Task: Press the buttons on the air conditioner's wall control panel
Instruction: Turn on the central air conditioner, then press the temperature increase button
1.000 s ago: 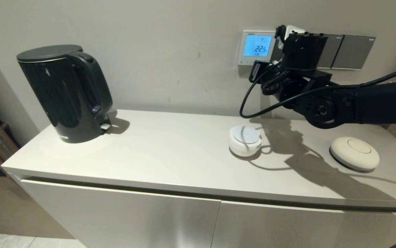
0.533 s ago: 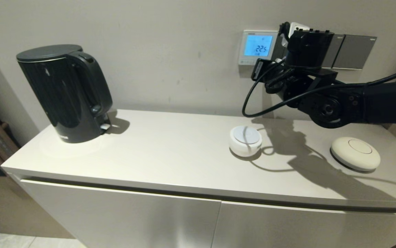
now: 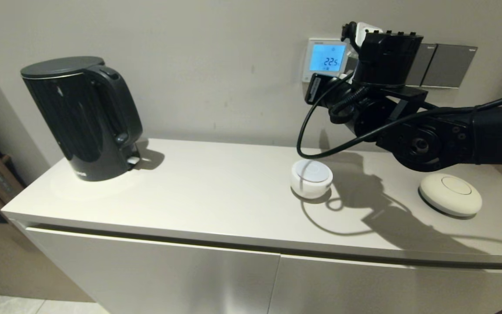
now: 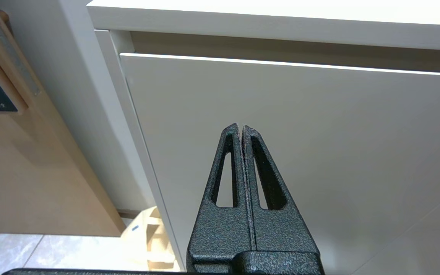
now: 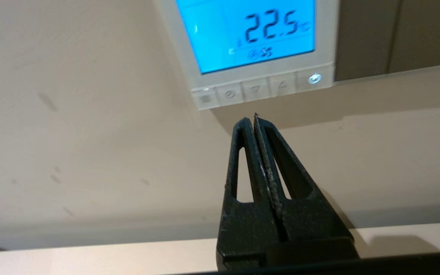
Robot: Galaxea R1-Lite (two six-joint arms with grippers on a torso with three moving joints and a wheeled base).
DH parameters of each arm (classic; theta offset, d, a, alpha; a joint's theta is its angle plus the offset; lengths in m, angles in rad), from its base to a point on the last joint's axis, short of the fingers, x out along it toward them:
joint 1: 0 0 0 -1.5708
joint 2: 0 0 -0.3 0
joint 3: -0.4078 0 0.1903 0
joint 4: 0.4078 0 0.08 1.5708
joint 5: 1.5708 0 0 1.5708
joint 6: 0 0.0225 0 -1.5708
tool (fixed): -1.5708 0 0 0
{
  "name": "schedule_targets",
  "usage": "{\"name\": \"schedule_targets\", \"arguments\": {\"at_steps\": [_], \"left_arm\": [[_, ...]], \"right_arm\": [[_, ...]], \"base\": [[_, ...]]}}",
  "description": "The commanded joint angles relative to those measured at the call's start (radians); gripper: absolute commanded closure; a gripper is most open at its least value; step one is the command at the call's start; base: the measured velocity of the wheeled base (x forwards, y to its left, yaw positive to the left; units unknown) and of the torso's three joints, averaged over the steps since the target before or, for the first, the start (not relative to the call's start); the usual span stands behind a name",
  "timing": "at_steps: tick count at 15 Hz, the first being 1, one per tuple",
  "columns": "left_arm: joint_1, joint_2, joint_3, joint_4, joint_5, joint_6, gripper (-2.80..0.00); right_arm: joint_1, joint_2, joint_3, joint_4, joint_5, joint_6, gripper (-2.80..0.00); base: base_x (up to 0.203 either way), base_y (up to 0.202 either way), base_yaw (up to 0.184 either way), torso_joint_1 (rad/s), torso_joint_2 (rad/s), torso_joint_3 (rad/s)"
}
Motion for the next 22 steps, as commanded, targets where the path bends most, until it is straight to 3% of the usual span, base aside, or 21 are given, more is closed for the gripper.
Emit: {"name": "schedule_targets", "arguments": {"at_steps": [1,6,10,22], "left_arm": [[0.0,0.0,0.0,0.0,0.0,0.0,0.0],[0.0,0.001,0.0,0.0,0.0,0.0,0.0],[0.0,0.0,0.0,0.0,0.0,0.0,0.0],[0.001,0.0,0.0,0.0,0.0,0.0,0.0]], "right_arm": [[-0.009,0.029,-0.021,-0.004,-0.002,0.001,0.0],[-0.026,0.07,-0.062,-0.015,-0.003,0.005,0.0],[-0.038,0.103,-0.06,-0.172,-0.011,-0.072,0.0],[-0.038,0.078,-0.022,-0.171,-0.016,-0.097,0.0]], "base": [[0.0,0.0,0.0,0.0,0.0,0.0],[0.0,0.0,0.0,0.0,0.0,0.0],[0.0,0.0,0.0,0.0,0.0,0.0],[0.0,0.0,0.0,0.0,0.0,0.0]]}}
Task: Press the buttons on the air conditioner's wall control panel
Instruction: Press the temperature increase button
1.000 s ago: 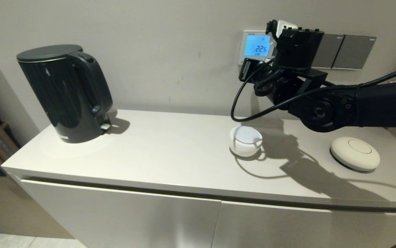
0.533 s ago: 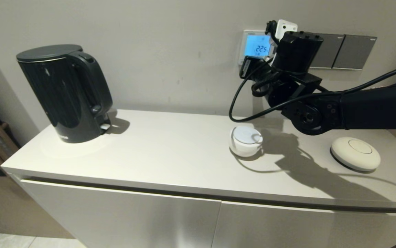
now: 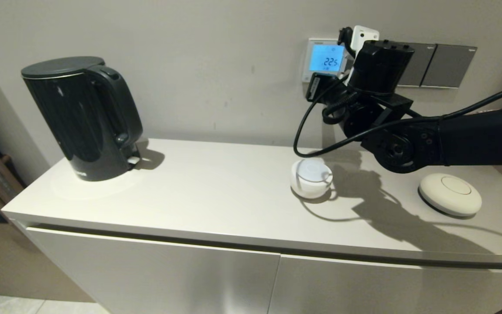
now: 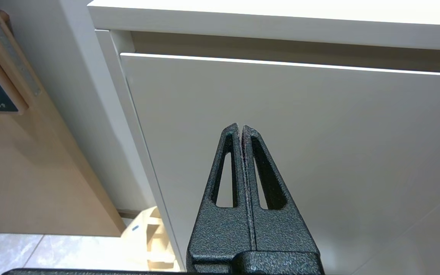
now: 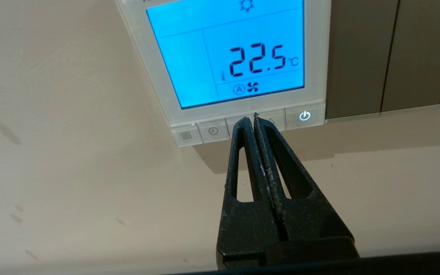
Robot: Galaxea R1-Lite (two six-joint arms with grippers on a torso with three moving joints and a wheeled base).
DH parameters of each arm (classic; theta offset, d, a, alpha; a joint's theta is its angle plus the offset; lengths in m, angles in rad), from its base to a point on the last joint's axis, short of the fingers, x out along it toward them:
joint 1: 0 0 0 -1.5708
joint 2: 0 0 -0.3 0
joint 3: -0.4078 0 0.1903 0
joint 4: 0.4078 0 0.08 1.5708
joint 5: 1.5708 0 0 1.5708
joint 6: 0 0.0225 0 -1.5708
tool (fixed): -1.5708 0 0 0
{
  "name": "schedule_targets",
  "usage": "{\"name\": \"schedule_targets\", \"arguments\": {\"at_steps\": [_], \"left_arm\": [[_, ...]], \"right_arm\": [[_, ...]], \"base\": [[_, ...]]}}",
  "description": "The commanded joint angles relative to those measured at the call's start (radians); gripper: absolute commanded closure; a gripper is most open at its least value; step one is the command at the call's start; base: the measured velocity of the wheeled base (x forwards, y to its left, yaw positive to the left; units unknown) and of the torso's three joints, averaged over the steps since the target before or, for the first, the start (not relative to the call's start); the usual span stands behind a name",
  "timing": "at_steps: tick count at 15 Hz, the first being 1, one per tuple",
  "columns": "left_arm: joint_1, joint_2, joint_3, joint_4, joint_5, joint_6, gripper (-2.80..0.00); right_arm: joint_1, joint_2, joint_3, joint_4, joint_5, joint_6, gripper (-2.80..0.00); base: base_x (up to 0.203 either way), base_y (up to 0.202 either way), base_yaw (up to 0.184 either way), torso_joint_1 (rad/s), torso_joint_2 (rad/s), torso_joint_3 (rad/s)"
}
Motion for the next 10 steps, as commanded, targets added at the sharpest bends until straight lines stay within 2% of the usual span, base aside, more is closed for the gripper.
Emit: {"name": "schedule_targets", "arguments": {"at_steps": [1,10], "left_arm": [[0.0,0.0,0.0,0.0,0.0,0.0,0.0],[0.0,0.0,0.0,0.0,0.0,0.0,0.0]], "right_arm": [[-0.001,0.0,0.001,-0.003,-0.003,0.0,0.0],[-0.015,0.032,-0.013,0.001,-0.001,-0.003,0.0]], "base": [[0.0,0.0,0.0,0.0,0.0,0.0],[0.0,0.0,0.0,0.0,0.0,0.0]]}}
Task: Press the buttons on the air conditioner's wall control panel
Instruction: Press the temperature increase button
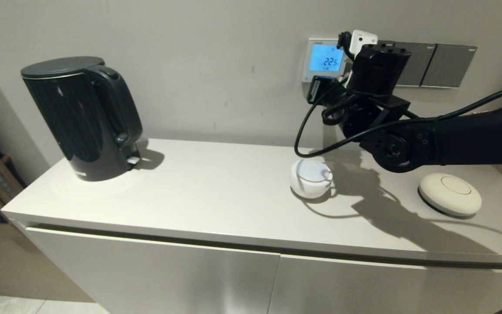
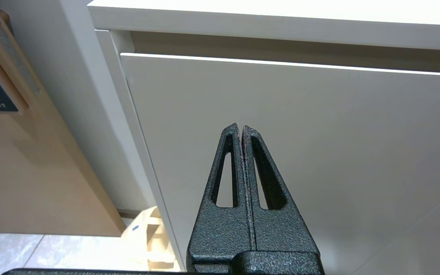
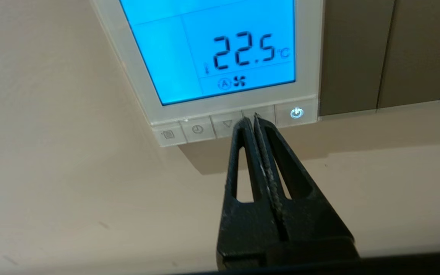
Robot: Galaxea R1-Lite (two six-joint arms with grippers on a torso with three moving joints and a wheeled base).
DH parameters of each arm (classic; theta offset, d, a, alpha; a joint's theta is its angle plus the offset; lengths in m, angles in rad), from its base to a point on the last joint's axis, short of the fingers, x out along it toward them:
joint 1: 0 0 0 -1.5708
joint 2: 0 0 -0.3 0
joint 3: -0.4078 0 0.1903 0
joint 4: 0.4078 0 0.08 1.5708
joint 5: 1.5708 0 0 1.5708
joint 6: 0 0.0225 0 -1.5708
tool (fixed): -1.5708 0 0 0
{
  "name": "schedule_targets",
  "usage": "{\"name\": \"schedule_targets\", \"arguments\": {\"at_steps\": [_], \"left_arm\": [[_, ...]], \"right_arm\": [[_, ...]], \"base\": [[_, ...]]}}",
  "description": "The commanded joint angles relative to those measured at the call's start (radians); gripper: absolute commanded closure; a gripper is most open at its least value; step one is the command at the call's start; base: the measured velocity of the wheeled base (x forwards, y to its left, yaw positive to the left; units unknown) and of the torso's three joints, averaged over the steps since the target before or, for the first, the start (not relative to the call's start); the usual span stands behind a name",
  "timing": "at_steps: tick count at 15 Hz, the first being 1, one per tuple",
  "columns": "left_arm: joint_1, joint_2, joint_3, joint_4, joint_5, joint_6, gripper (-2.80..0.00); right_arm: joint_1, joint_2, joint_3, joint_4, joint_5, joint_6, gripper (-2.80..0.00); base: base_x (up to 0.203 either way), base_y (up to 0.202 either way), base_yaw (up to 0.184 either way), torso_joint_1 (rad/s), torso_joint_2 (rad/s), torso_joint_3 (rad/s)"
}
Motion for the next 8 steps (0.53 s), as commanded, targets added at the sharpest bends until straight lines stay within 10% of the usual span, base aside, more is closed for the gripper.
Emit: {"name": "schedule_targets", "arguments": {"at_steps": [1,8], "left_arm": [[0.0,0.0,0.0,0.0,0.0,0.0,0.0],[0.001,0.0,0.0,0.0,0.001,0.0,0.0]], "right_arm": [[0.0,0.014,-0.004,-0.004,-0.003,0.0,0.0],[-0.002,0.024,-0.009,-0.003,-0.001,0.0,0.0]], "base": [[0.0,0.0,0.0,0.0,0.0,0.0],[0.0,0.0,0.0,0.0,0.0,0.0]]}}
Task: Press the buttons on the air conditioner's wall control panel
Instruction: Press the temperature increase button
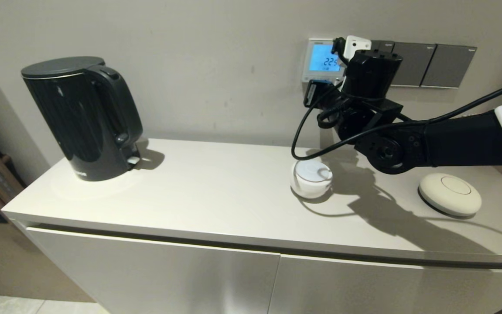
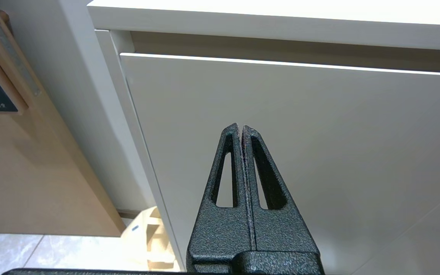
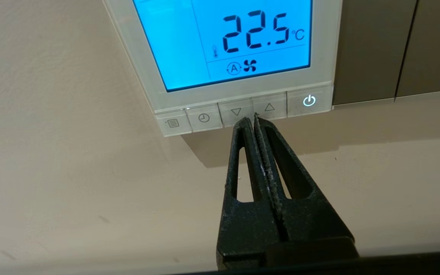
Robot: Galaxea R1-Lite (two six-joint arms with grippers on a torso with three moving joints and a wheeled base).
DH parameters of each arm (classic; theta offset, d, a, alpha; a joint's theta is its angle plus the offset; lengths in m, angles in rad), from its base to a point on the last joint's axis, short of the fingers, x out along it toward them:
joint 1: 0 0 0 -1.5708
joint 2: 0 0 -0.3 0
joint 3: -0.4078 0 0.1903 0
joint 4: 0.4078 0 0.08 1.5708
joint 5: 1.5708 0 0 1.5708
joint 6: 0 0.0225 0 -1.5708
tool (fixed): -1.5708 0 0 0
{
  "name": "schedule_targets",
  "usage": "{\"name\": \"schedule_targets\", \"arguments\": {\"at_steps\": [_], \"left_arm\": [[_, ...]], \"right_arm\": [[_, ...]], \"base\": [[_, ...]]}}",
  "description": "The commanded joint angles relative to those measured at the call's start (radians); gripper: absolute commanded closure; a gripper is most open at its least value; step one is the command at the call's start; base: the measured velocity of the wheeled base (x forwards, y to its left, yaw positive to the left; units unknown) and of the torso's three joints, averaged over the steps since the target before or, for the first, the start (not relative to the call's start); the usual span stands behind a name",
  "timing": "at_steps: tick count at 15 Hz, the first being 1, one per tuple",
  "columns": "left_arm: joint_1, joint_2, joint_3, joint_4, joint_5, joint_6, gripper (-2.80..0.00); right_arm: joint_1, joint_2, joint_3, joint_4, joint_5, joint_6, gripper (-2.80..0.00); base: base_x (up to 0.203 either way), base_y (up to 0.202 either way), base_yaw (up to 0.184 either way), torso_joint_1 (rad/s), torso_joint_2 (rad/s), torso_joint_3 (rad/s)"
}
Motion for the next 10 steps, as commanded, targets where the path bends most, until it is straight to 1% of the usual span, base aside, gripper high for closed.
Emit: {"name": "schedule_targets", "arguments": {"at_steps": [1,10], "left_arm": [[0.0,0.0,0.0,0.0,-0.001,0.0,0.0],[0.001,0.0,0.0,0.0,-0.001,0.0,0.0]], "right_arm": [[-0.008,0.001,-0.002,-0.002,-0.003,-0.001,0.0],[-0.013,-0.003,0.011,-0.001,-0.003,-0.005,0.0]], "base": [[0.0,0.0,0.0,0.0,0.0,0.0],[0.0,0.0,0.0,0.0,0.0,0.0]]}}
